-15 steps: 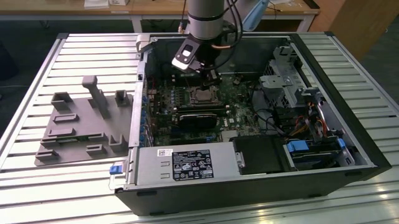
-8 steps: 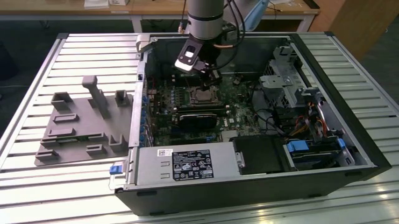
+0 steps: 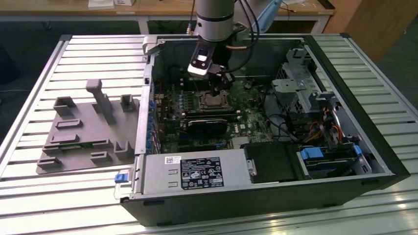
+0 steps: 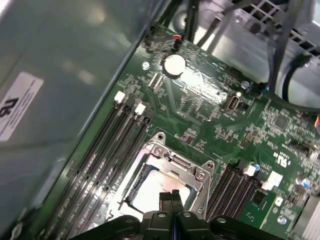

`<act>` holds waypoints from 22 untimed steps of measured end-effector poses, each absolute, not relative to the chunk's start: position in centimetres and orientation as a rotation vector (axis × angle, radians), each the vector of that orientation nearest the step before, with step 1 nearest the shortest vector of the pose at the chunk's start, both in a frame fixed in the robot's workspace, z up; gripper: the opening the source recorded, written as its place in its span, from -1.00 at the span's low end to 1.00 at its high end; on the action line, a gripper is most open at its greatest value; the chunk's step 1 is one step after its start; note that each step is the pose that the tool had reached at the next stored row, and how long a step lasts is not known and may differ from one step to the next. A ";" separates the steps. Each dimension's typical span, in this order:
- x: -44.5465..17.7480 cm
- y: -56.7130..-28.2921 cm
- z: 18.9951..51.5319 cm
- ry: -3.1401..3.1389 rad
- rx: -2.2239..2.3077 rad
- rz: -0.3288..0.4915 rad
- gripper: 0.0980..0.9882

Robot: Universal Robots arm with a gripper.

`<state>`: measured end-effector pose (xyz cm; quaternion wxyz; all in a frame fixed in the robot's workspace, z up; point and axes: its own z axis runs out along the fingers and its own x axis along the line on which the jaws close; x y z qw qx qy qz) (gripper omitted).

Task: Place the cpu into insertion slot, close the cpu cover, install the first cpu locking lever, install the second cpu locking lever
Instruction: 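Close the cpu cover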

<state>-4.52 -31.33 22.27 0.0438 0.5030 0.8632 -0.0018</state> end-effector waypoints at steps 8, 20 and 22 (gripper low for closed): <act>-4.5 -31.3 22.2 2.730 1.353 -0.015 -0.99; -4.5 -31.3 22.1 2.846 1.066 -0.023 -0.99; -4.5 -31.3 22.1 2.863 1.015 -0.025 -0.99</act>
